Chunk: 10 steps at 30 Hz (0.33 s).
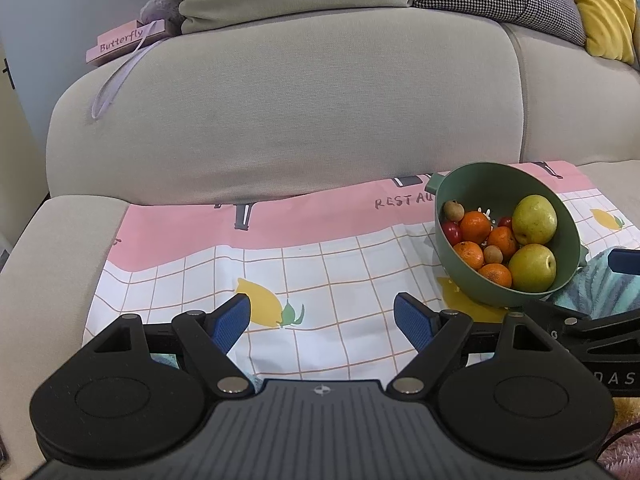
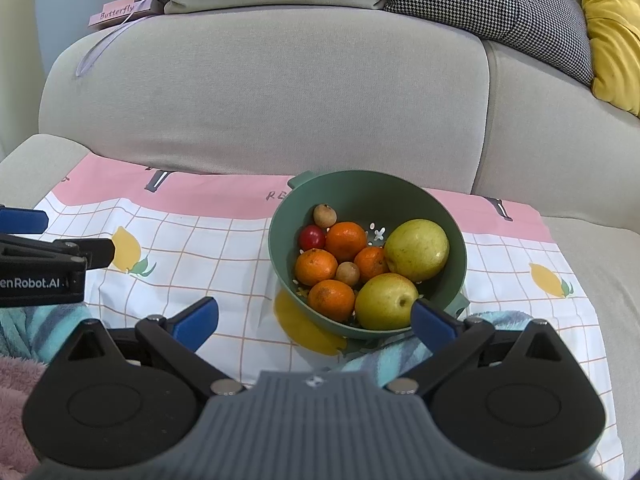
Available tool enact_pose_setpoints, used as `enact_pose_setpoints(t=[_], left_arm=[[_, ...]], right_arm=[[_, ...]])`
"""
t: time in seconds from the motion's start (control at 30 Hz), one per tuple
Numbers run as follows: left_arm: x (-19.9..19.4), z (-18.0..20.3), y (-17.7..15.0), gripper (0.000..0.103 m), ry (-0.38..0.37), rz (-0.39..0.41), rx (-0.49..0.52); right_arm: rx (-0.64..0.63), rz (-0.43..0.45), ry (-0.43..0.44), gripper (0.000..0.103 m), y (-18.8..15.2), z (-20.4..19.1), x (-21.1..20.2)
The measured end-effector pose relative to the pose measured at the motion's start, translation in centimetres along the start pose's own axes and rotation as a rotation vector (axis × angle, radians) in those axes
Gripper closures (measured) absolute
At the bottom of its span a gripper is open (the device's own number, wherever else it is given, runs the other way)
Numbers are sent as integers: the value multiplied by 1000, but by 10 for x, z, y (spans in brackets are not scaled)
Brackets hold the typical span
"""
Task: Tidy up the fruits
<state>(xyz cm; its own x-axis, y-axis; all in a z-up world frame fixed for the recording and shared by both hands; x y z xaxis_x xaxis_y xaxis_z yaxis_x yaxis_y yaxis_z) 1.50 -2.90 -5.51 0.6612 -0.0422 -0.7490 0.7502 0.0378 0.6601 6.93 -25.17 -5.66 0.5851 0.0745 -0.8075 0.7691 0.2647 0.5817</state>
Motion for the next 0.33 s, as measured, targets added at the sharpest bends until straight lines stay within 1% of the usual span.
enact_pose_setpoints(t=[0.33], left_arm=[[-1, 1, -1, 8, -15, 15, 5]], right_arm=[[0, 0, 0, 4, 0, 0, 0]])
Point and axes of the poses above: each gripper's, at about its wrist camera, not at the fingertips, and x roughly the way its jaws point, z to its right, y to its top, the point moved 6 cm from there along x, roughly the way its jaws point, and after that the axes turned 12 degrees about -x, right-handed, at the moved point
